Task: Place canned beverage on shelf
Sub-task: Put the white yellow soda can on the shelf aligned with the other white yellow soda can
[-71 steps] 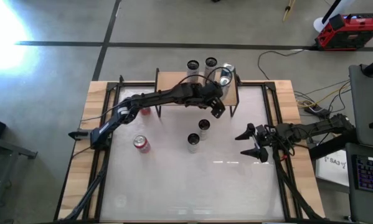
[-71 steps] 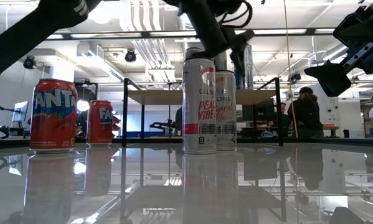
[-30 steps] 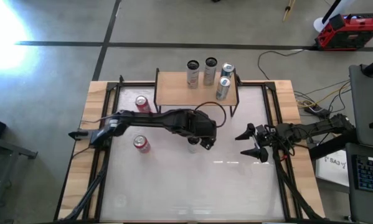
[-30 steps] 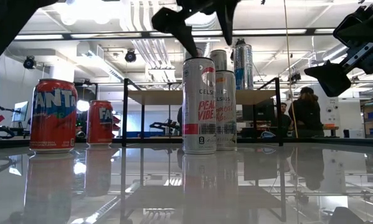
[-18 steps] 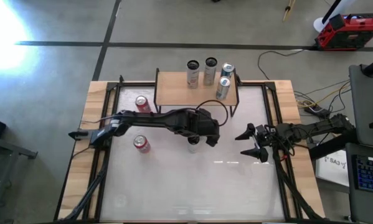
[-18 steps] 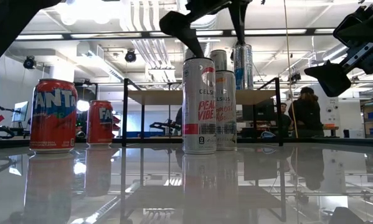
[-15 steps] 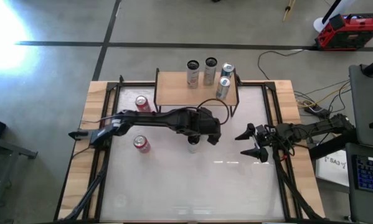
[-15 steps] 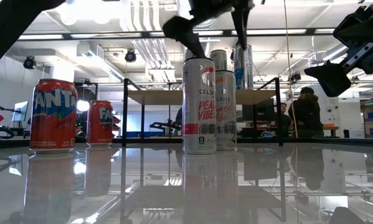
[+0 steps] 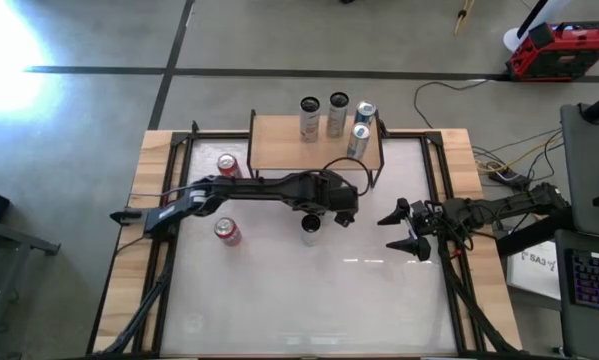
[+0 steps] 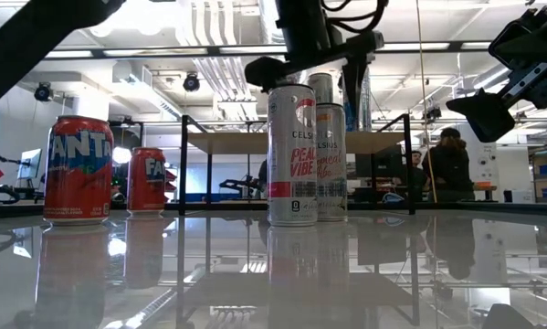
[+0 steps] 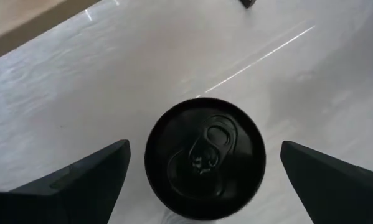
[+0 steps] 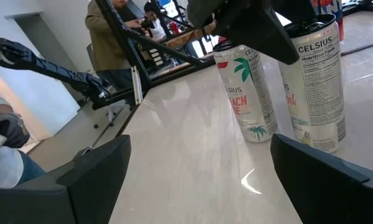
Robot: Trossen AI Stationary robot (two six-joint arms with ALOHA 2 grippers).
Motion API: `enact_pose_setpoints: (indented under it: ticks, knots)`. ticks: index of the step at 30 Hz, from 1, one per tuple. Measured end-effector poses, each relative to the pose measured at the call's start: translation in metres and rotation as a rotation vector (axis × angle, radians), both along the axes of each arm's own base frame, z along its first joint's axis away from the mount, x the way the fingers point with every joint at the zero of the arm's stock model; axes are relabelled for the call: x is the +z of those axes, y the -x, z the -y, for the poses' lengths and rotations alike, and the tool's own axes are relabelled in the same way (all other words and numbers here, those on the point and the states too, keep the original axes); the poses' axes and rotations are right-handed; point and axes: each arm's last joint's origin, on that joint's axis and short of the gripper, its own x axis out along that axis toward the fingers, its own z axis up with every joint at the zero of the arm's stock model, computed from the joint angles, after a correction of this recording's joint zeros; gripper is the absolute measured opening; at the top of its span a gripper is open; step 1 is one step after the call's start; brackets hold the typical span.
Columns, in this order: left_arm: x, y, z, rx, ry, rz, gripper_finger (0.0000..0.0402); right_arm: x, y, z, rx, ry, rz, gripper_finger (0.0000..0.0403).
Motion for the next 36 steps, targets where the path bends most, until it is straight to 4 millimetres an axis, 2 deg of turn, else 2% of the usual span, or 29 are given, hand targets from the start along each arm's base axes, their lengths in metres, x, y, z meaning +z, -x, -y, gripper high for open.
enact_pose_setpoints:
  ticks: [4,8,12,18,36]
  knots:
    - [-0.001,-0.001,0.0,-0.003,-0.001,-0.002,0.0397,0.0,0.0,0.0,0.0,0.0,0.0,0.037]
    - [-0.001,-0.001,-0.002,-0.007,-0.024,-0.007,0.0375,0.0,0.0,0.0,0.0,0.0,0.0,0.037]
    - [-0.002,0.001,-0.004,-0.003,-0.031,-0.029,0.0331,0.0,0.0,0.0,0.0,0.0,0.0,0.037]
    - [-0.004,0.002,-0.005,-0.005,-0.028,-0.041,0.0242,0.0,0.0,0.0,0.0,0.0,0.0,0.037]
    - [0.017,0.007,-0.004,-0.058,0.009,0.001,0.0242,0.0,0.0,0.0,0.0,0.0,0.0,0.037]
